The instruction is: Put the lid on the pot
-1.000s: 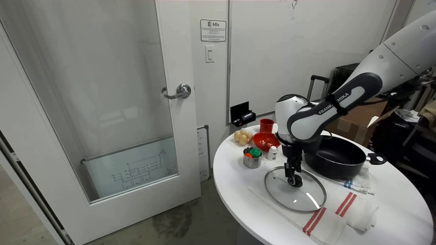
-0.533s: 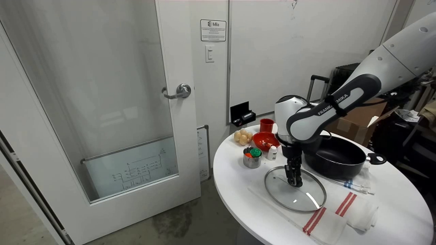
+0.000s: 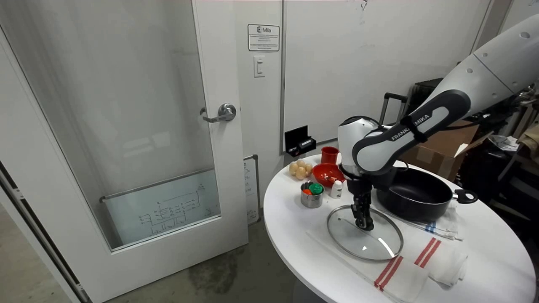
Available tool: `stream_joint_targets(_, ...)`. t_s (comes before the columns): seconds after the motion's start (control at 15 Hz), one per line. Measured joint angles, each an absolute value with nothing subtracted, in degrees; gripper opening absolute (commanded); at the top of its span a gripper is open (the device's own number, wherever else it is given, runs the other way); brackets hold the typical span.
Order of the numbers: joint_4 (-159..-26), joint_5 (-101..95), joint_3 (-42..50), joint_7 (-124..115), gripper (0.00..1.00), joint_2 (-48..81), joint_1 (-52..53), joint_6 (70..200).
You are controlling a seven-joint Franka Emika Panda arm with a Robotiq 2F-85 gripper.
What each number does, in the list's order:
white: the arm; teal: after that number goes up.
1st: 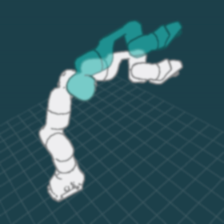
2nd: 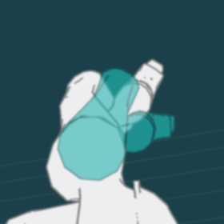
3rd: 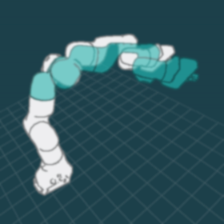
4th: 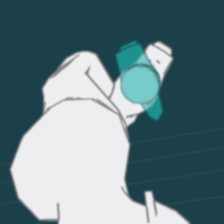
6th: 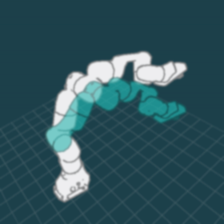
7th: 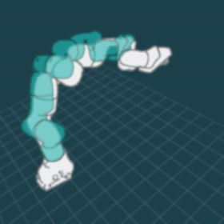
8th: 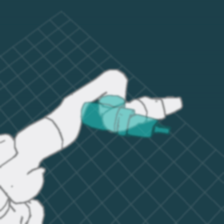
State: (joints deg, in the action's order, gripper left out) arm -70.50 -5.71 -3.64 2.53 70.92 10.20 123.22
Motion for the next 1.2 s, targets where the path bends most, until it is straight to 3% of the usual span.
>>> stream_joint_targets(1.2,-80.28,-5.72,-4.22,3.66,0.26,56.81,11.63,119.39)
